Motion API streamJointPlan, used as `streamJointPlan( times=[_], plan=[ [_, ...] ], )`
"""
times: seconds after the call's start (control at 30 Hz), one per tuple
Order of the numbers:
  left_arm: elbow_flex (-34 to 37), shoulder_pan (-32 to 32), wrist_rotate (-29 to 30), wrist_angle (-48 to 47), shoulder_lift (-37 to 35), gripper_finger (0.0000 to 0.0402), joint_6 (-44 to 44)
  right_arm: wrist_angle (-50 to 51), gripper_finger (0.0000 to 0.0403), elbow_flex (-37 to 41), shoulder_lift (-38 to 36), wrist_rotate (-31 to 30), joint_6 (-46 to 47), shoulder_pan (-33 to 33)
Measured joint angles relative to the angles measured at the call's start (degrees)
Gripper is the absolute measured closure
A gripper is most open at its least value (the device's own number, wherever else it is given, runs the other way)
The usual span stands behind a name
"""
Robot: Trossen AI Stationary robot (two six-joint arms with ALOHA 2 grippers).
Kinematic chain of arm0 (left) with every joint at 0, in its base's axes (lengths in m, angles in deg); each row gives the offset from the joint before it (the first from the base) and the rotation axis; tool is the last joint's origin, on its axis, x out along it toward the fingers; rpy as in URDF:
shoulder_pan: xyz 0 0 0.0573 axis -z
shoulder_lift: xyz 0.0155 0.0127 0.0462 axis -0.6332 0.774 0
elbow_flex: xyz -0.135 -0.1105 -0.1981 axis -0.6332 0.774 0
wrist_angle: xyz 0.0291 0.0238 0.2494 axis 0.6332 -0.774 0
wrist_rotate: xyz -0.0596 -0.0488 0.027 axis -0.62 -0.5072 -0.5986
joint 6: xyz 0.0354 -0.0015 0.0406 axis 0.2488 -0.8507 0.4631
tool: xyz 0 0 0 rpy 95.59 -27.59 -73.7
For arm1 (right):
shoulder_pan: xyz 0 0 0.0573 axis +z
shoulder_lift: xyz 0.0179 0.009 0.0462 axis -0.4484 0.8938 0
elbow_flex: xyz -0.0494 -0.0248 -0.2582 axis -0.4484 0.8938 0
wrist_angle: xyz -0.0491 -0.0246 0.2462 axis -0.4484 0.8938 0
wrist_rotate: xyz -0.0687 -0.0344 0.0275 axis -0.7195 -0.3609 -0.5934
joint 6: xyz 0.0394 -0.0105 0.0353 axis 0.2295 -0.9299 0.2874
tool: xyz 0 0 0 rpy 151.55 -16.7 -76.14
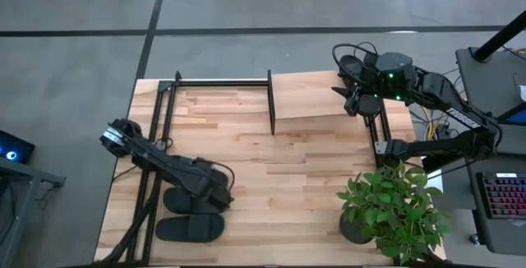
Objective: Pick and place slides into the shelf
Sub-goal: Put the black slipper on the shelf
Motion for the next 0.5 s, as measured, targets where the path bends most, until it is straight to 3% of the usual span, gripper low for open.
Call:
streamJointPlan(
  times=[0.13, 0.5],
  plan=[
    [0.2, -2.0, 5.5, 0.1, -0.9, 0.0189, -3.0, 0.0, 0.0188, 0.0, 0.0, 0.0, 0.0, 0.0],
    [6.1, -5.2, 7.0, 0.3, -0.8, 0.0189, -2.8, 0.0, 0.0188, 0.0, 0.0, 0.0, -0.2, 0.0]
  ],
)
